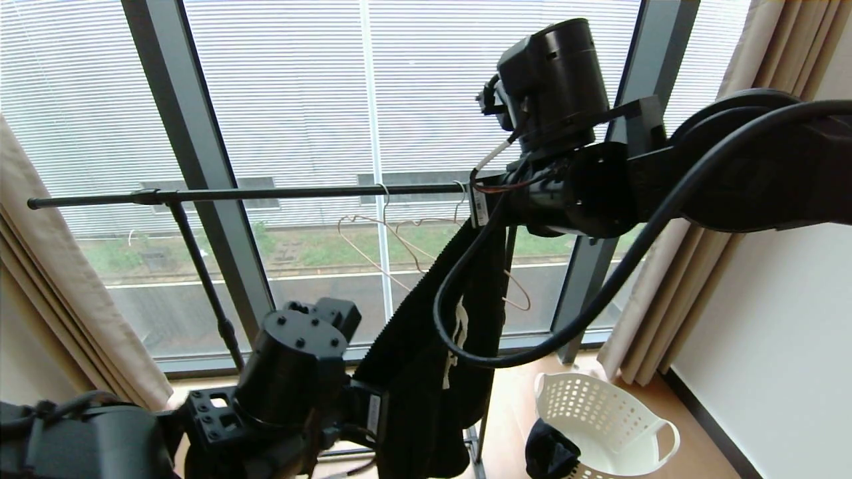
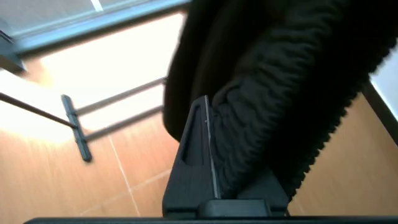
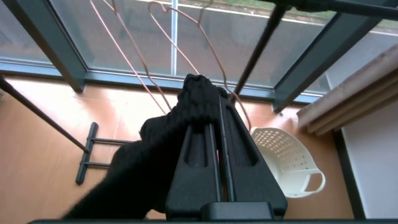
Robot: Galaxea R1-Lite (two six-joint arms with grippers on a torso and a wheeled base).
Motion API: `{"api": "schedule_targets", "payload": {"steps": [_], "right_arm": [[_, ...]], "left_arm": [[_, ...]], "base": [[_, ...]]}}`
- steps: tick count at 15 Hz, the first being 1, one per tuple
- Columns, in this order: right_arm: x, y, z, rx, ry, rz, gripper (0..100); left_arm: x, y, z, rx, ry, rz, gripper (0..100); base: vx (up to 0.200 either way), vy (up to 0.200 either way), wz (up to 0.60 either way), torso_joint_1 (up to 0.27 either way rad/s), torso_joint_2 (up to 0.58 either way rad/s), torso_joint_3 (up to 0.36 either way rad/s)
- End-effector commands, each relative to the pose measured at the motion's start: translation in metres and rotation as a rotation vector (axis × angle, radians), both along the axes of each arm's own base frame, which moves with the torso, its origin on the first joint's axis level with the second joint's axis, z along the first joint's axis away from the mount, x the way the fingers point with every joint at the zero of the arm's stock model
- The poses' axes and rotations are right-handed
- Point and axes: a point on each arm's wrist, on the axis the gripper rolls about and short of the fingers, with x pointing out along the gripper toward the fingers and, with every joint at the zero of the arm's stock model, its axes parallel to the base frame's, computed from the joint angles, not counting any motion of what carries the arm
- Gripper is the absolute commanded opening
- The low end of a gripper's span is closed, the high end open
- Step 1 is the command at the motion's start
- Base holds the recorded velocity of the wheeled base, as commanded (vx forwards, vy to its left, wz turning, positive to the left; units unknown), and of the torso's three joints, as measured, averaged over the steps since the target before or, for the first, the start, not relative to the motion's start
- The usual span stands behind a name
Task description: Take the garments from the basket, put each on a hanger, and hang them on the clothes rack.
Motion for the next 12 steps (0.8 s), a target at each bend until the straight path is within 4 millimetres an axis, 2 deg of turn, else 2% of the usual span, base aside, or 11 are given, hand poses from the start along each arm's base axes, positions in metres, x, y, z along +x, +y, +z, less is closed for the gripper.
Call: {"api": "schedule_targets", "payload": {"steps": [1, 2, 4, 7, 8, 9, 12], "right_arm": [[-0.026, -0.038, 0.016, -0.005, -0.004, -0.024, 0], [-0.033, -0.045, 0.014, -0.024, 0.006, -0.018, 0], [-0.06, -0.07, 0.007, -0.067, 0.037, -0.003, 0], [-0.096, -0.089, 0.0, -0.084, 0.072, 0.103, 0], [-0.102, -0.09, 0.0, -0.08, 0.077, 0.126, 0], [-0.117, -0.096, -0.004, -0.086, 0.096, 0.207, 0], [-0.145, -0.095, -0.016, -0.104, 0.134, 0.361, 0]], "left_arm": [[0.018, 0.037, 0.039, -0.025, -0.141, 0.082, 0], [0.026, 0.041, 0.047, -0.032, -0.167, 0.089, 0], [0.053, 0.045, 0.077, -0.039, -0.204, 0.092, 0], [0.088, 0.028, 0.123, -0.066, -0.244, 0.052, 0], [0.094, 0.025, 0.127, -0.064, -0.248, 0.045, 0], [0.114, 0.013, 0.137, -0.051, -0.25, 0.035, 0], [0.15, -0.008, 0.154, -0.054, -0.265, 0.03, 0]], "base": [[0.0, 0.0, 0.0, 0.0, 0.0, 0.0], [0.0, 0.0, 0.0, 0.0, 0.0, 0.0], [0.0, 0.0, 0.0, 0.0, 0.0, 0.0], [0.0, 0.0, 0.0, 0.0, 0.0, 0.0], [0.0, 0.0, 0.0, 0.0, 0.0, 0.0], [0.0, 0.0, 0.0, 0.0, 0.0, 0.0], [0.0, 0.0, 0.0, 0.0, 0.0, 0.0]]}}
